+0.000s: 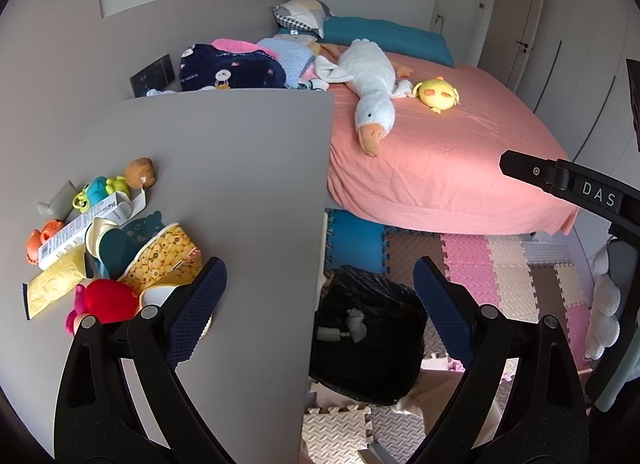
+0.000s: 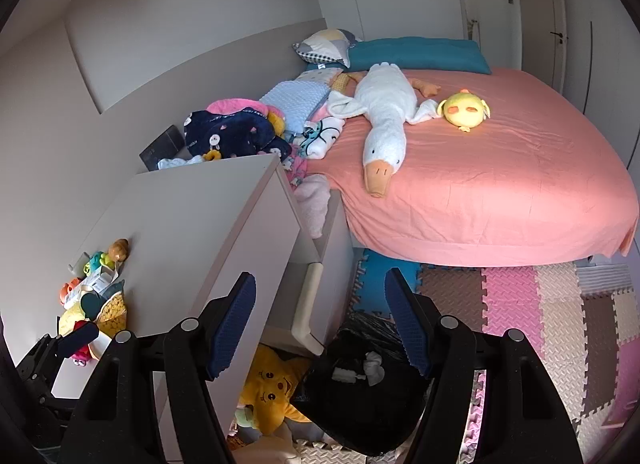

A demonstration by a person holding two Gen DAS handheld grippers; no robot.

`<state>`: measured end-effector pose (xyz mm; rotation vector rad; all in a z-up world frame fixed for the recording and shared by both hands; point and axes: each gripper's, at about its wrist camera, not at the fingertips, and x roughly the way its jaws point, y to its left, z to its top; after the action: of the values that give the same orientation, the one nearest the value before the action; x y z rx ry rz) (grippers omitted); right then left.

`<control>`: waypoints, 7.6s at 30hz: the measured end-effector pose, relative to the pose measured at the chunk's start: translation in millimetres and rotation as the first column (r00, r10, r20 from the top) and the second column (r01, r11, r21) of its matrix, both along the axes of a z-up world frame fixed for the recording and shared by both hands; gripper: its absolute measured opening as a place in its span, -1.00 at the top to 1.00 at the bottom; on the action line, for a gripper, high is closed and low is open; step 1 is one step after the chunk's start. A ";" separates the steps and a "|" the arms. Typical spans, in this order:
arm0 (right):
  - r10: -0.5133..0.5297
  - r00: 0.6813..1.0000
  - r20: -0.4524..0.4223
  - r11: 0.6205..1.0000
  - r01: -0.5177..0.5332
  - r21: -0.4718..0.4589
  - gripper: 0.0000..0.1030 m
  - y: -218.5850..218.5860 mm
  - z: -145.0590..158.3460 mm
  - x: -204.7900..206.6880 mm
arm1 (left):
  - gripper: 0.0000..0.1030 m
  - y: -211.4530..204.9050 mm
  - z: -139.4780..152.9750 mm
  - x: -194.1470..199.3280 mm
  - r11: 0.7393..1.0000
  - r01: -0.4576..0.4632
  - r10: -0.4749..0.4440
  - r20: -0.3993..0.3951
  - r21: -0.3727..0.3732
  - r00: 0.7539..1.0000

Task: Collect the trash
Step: 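Return to the table and grasp the pink-haired doll with the left gripper, then grasp the yellow emoji-print paper cup with the right gripper and lift it, then carry doll and cup over the black bin and open both grippers to drop them, then return to the table and grasp the red heart toy with the left gripper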

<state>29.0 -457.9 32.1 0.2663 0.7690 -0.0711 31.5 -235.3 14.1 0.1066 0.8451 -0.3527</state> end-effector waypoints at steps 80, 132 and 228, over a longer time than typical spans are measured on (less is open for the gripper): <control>0.491 0.869 -0.054 0.839 -0.456 0.296 -0.47 246.4 -71.4 47.1 | 0.16 239.5 -40.2 3.6 0.912 -0.411 0.410 -0.059 0.002 0.910; 0.239 0.957 0.165 0.966 -0.216 -0.144 -0.22 115.1 18.2 -16.1 | 0.16 99.1 2.7 -3.5 0.978 -0.207 0.208 0.015 -0.033 0.978; 0.230 0.971 0.067 0.973 -0.229 -0.026 -0.65 136.7 -15.1 27.5 | -0.55 169.8 -41.9 27.2 0.930 -0.366 0.367 -0.045 0.030 0.929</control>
<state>56.5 -321.2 17.0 0.1603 0.7250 0.1494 58.7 -65.5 -27.9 -0.0415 0.8981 0.0060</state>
